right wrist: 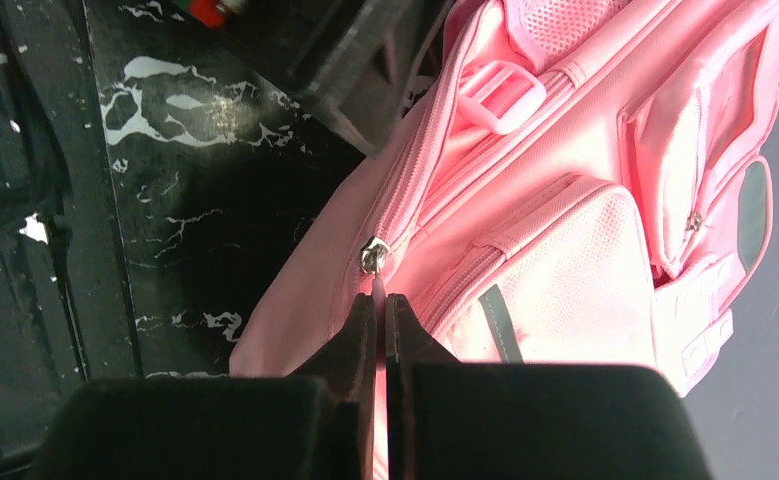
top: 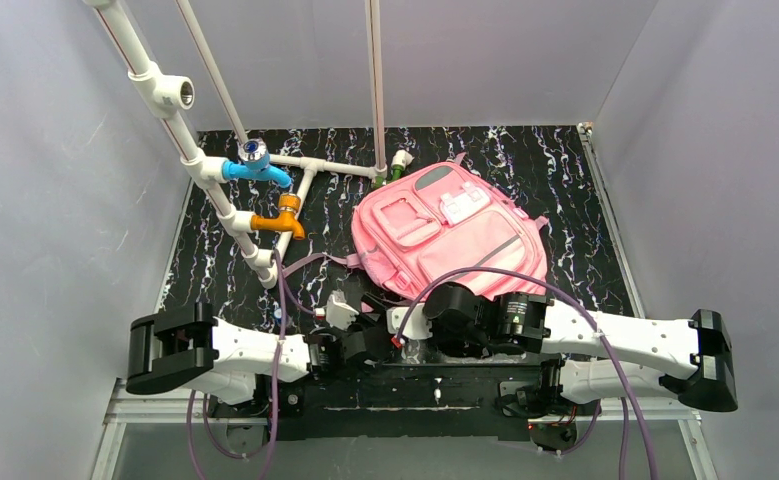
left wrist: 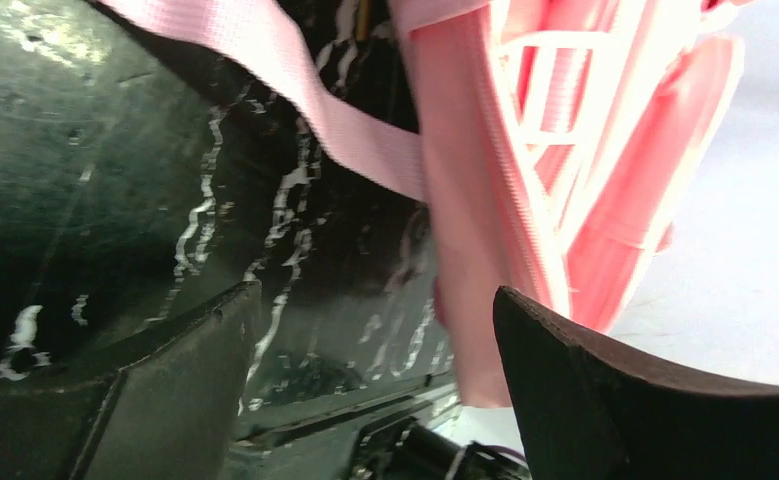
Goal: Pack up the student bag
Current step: Zip the student bag at the center of the board.
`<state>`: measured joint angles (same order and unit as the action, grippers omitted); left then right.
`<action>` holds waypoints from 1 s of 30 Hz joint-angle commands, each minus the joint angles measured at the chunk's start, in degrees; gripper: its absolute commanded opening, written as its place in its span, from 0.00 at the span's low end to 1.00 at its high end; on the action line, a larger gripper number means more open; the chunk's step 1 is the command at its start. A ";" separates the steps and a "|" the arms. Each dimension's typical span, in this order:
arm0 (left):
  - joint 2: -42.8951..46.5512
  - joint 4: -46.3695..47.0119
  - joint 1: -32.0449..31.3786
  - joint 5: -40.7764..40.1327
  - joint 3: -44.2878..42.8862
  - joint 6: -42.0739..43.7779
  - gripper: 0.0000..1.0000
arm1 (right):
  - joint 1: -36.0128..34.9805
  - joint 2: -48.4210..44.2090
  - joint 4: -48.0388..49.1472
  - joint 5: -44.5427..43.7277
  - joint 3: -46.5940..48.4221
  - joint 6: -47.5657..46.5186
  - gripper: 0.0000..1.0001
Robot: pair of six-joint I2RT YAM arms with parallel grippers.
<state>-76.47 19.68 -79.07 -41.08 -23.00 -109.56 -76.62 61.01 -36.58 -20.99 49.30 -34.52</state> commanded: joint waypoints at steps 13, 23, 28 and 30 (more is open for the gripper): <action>-6.51 9.01 0.76 -10.15 -3.79 -11.26 0.67 | -0.46 2.78 5.97 5.18 6.67 0.34 0.01; -8.66 19.65 3.11 -15.96 5.75 -14.69 0.00 | -2.86 4.14 -3.15 0.44 6.80 -5.54 0.01; -2.64 19.24 6.36 -14.86 9.83 -13.35 0.00 | -4.83 -4.76 -17.39 -5.55 5.68 -4.61 0.01; -0.65 18.92 7.52 -14.10 11.00 -13.05 0.00 | -4.92 -9.59 -22.66 -10.62 4.69 -2.80 0.01</action>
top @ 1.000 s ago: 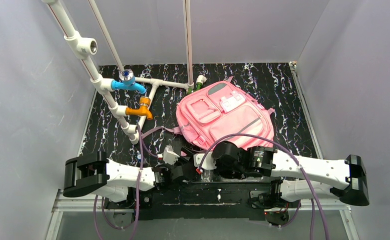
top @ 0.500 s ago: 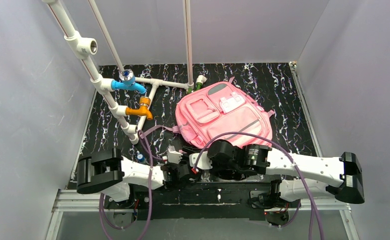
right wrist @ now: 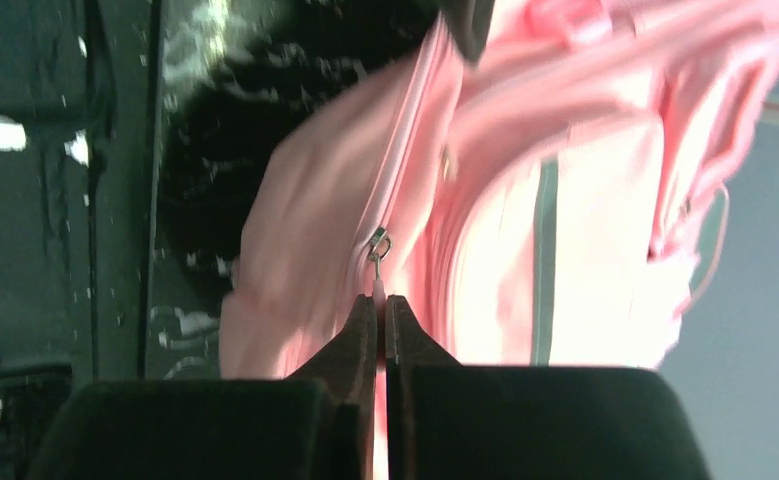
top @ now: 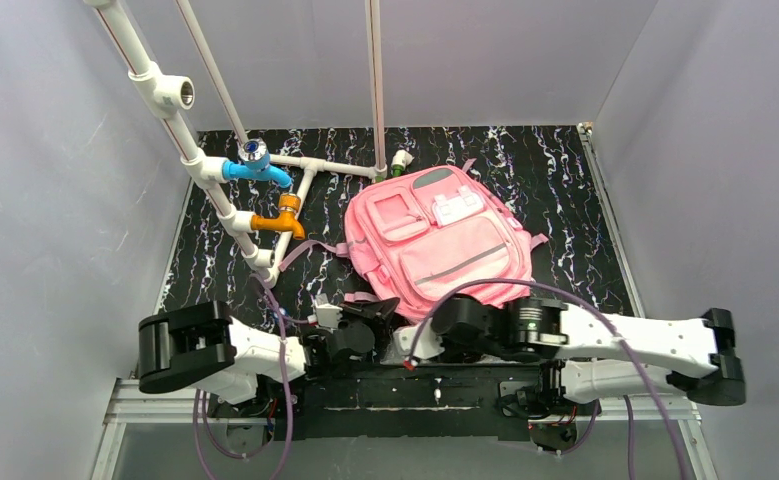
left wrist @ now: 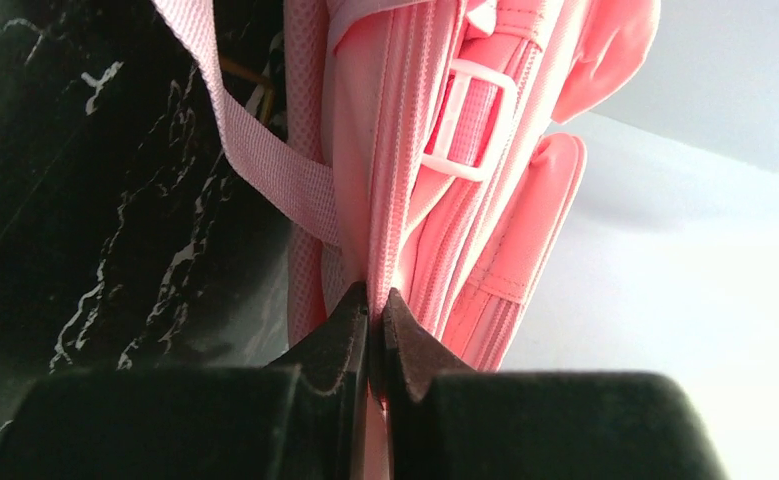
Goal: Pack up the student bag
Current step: Zip the student bag at the center of the board.
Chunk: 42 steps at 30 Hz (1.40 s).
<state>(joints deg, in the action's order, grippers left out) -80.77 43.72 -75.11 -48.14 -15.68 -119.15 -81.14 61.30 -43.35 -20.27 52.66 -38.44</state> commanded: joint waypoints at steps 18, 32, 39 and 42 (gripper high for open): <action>14.55 -9.35 6.75 3.05 11.71 -2.20 0.00 | -0.41 -45.85 -30.27 -44.85 4.01 30.52 0.01; 33.89 -18.64 6.79 15.18 4.76 36.39 0.88 | -0.33 -35.42 4.22 -32.05 -6.45 20.43 0.01; 43.55 -33.15 6.35 30.90 -5.53 61.99 0.77 | -0.33 -35.86 7.07 -31.64 -7.08 20.91 0.01; 43.53 -34.87 4.68 40.12 -10.95 72.57 0.72 | -0.33 -36.37 8.80 -30.82 -7.75 20.30 0.01</action>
<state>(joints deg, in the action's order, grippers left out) -38.13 15.64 -68.58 -20.71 -19.79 -66.96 -81.65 26.30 -45.82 -48.95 45.04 -16.91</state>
